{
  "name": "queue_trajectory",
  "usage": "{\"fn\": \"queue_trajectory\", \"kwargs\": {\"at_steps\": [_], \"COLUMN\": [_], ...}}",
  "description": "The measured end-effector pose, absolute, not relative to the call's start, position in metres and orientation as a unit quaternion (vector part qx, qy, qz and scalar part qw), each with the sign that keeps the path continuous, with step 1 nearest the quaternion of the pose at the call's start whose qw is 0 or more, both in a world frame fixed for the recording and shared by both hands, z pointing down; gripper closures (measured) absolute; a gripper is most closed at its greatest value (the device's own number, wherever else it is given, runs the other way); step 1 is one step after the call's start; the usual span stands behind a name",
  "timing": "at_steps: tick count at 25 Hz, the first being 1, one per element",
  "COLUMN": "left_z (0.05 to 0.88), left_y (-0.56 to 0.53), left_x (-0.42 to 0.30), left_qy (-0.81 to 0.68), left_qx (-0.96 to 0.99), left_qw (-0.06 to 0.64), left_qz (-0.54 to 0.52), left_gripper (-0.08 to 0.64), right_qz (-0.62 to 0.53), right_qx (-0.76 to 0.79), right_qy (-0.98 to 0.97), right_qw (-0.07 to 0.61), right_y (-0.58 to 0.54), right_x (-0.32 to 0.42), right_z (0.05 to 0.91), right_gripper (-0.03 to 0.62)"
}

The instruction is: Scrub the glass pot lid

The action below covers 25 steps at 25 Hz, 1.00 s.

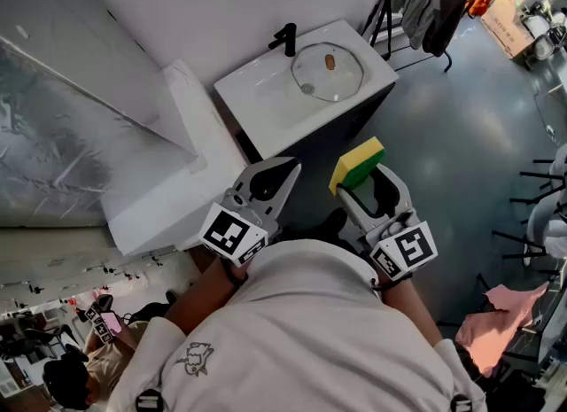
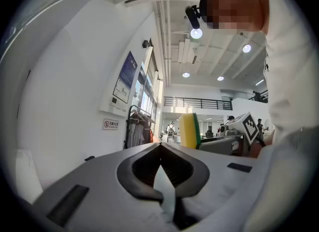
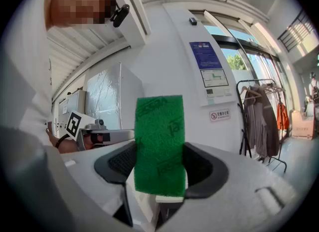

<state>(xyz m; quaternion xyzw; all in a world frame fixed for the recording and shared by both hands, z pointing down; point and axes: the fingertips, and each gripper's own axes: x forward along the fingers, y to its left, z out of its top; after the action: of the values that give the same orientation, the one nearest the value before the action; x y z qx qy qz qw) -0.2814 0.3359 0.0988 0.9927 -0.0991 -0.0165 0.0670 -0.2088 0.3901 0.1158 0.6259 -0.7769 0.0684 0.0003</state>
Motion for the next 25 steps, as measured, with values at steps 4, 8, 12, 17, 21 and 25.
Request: {"fn": "queue_trajectory", "kwargs": {"at_steps": [4,8,12,17,21,25], "left_z": [0.101,0.105,0.108,0.114,0.120,0.128], "left_y": [0.331,0.326,0.318,0.307,0.299,0.294], "left_x": [-0.272,-0.255,-0.233,-0.192,-0.149,-0.104], "left_qy": [-0.100,-0.100,-0.102,-0.101,-0.099,-0.096], "left_qx": [0.992,0.992,0.992,0.992,0.992,0.992], "left_qw": [0.068,0.070,0.074,0.079,0.082,0.078], "left_qz": [-0.015,-0.013,-0.010,-0.004,0.001,0.003], "left_gripper": [0.561,0.561,0.561,0.561,0.561,0.561], "right_qz": [0.069,0.073,0.075,0.083,0.087,0.083], "right_qx": [0.626,0.627,0.627,0.623,0.625,0.622], "right_qy": [-0.777,-0.775,-0.775,-0.778,-0.776,-0.778], "right_qw": [-0.002,-0.003,-0.004,-0.006,-0.007,-0.005], "right_y": [0.386,0.380,0.374,0.364,0.358,0.353], "right_x": [-0.198,-0.181,-0.157,-0.118,-0.073,-0.028], "right_z": [0.117,0.120,0.122,0.128,0.131,0.134], "right_gripper": [0.302,0.304,0.302,0.302,0.302,0.301]}}
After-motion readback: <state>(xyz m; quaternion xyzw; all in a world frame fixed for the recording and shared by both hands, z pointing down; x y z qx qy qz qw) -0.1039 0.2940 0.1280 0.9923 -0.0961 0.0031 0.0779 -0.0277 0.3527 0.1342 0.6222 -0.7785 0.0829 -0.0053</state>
